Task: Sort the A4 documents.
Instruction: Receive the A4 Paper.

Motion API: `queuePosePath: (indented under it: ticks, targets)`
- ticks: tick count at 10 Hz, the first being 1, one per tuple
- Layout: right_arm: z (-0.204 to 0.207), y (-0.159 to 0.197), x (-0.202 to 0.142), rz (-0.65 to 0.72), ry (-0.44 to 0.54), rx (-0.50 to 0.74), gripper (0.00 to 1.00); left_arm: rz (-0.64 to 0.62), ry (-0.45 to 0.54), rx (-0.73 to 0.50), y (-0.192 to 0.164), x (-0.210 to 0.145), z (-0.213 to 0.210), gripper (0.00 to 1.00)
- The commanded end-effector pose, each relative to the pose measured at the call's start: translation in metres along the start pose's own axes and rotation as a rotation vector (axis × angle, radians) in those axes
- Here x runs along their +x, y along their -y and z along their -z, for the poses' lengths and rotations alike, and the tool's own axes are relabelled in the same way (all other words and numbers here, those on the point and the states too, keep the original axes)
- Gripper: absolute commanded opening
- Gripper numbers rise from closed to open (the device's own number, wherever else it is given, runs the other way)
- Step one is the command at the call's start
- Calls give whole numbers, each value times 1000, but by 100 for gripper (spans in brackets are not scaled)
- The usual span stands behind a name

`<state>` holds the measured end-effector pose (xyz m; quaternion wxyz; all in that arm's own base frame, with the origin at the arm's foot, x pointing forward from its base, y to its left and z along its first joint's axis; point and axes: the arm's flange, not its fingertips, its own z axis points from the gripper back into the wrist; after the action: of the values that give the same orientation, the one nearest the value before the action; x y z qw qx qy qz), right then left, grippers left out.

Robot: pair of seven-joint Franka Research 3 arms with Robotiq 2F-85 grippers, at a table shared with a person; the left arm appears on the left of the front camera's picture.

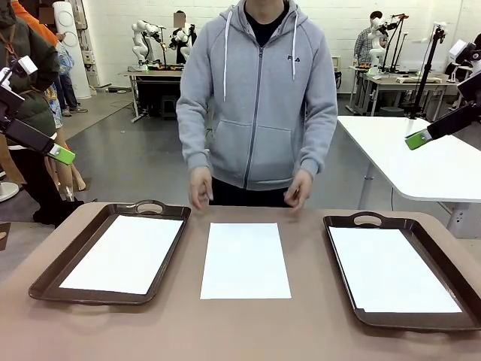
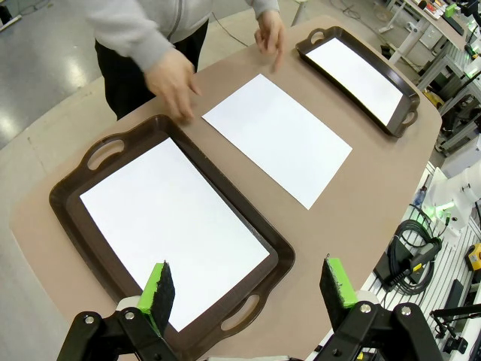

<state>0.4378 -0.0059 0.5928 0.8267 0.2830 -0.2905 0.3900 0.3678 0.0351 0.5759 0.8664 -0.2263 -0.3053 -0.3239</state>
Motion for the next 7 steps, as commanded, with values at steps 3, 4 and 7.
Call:
queuePosePath:
  ticks: [3, 4, 7]
  targets:
    - [0, -1, 0, -8, 8, 11, 100, -1, -3, 6, 1, 0, 0, 100]
    - [0, -1, 0, -8, 8, 11, 100, -1, -3, 6, 1, 0, 0, 100]
    - [0, -1, 0, -8, 8, 11, 100, -1, -3, 6, 1, 0, 0, 100]
